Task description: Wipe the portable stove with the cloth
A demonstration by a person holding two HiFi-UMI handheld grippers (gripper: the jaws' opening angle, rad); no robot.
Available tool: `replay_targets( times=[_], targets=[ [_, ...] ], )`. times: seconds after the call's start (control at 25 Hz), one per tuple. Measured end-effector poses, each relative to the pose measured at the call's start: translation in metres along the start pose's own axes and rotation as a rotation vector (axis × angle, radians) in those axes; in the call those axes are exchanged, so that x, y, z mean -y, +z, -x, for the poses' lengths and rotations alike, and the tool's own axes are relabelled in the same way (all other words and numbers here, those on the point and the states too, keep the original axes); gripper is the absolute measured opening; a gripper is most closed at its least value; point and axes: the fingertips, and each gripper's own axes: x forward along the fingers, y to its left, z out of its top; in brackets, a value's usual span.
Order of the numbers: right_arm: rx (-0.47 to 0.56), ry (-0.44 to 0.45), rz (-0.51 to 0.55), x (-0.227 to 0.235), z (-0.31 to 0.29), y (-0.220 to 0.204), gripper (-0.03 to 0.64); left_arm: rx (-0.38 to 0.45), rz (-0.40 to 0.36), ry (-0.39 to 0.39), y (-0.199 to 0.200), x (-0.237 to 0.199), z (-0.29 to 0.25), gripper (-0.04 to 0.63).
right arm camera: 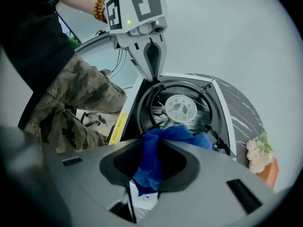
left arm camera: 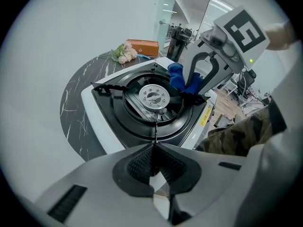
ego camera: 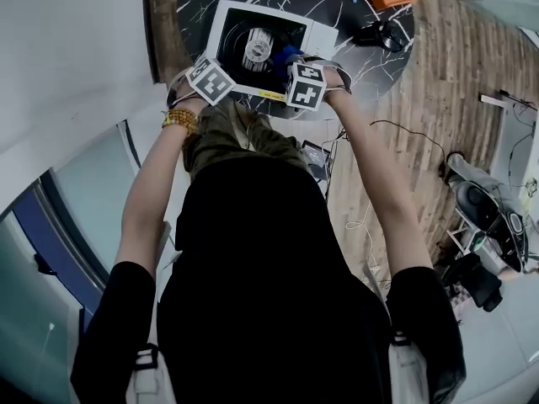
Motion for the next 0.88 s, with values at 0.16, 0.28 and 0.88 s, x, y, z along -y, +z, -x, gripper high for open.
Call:
replay_targets(
  times=[0.16, 0.28, 0.88],
  targets=[
    [0.24, -0.054, -0.347, 0.011, 0.015, 0.003, 0.089, -0.061, -0.035, -0.032, -0.002, 0.001, 0.002, 0.014],
    [0.401, -0.263, -0.554, 0.021, 0.051, 0.003, 0.089, -0.051, -0.055, -0.069, -0.002, 0.004, -0.001, 0.015],
    [-0.155, -0.503, -0.762, -0.01, -0.025, 0.034, 0.083, 0.067, -0.316, -0.324, -0.008, 0.007, -0.001, 0.058]
  ],
)
